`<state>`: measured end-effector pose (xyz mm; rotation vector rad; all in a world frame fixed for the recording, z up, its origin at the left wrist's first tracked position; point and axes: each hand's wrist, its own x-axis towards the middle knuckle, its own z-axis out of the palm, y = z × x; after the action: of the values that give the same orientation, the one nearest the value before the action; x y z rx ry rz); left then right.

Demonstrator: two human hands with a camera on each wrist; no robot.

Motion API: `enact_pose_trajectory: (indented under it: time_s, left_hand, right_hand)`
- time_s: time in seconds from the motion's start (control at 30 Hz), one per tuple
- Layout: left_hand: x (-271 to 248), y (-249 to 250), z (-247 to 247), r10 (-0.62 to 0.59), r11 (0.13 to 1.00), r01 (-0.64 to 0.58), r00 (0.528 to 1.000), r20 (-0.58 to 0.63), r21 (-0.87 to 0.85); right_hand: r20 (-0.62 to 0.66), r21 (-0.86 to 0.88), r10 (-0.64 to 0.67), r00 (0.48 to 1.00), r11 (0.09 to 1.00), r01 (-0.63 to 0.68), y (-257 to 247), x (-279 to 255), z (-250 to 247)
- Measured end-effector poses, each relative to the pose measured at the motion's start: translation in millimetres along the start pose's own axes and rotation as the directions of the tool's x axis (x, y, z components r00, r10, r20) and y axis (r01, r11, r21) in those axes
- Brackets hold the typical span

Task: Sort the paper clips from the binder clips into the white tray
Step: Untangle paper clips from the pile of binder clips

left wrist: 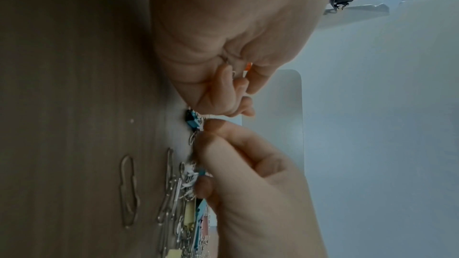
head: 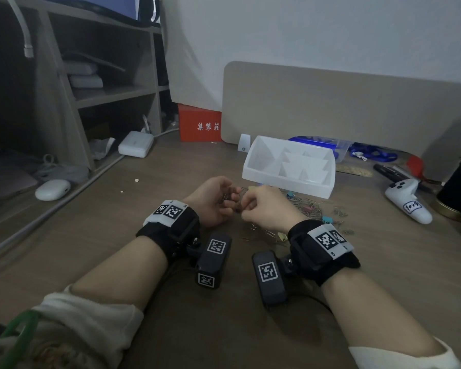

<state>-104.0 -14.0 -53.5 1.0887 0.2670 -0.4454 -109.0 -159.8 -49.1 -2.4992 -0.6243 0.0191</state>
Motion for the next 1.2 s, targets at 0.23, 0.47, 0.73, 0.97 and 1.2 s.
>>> enact_pose_trajectory:
  time_s: [0.23,0.47,0.73,0.97,1.2]
  left_hand:
    - [-1,0,-1,-0.066,0.998,0.066,0.998,0.024,0.011]
    - [-8,-1,7,-0.152,0.974,0.134,0.985,0.088,0.184]
    - [-4,3,-1,-0.063,0.998,0.063,0.998,0.023,-0.001]
    - [-1,20,-28,0.043,0.979,-0.070,0.989,-0.141,-0.193]
    - [0,17,-24,0.019,0.990,-0.035,0.993,-0.116,-0.134]
  right_hand:
    - [-0.267,0.352,0.091,0.959,0.936,0.010,5,5,-10]
    - [-0.280,0.521,0.019,0.960,0.843,0.135,-8,3,-9]
    - [-0.245,0.431,-0.060,0.968,0.887,0.164,-9,4,-1]
    - [-0.153,0.165,0.106,0.982,0.983,-0.081,1,5,-13]
    - [0.027,-0.116,0.213,0.977,0.971,-0.208,7,-4,-31]
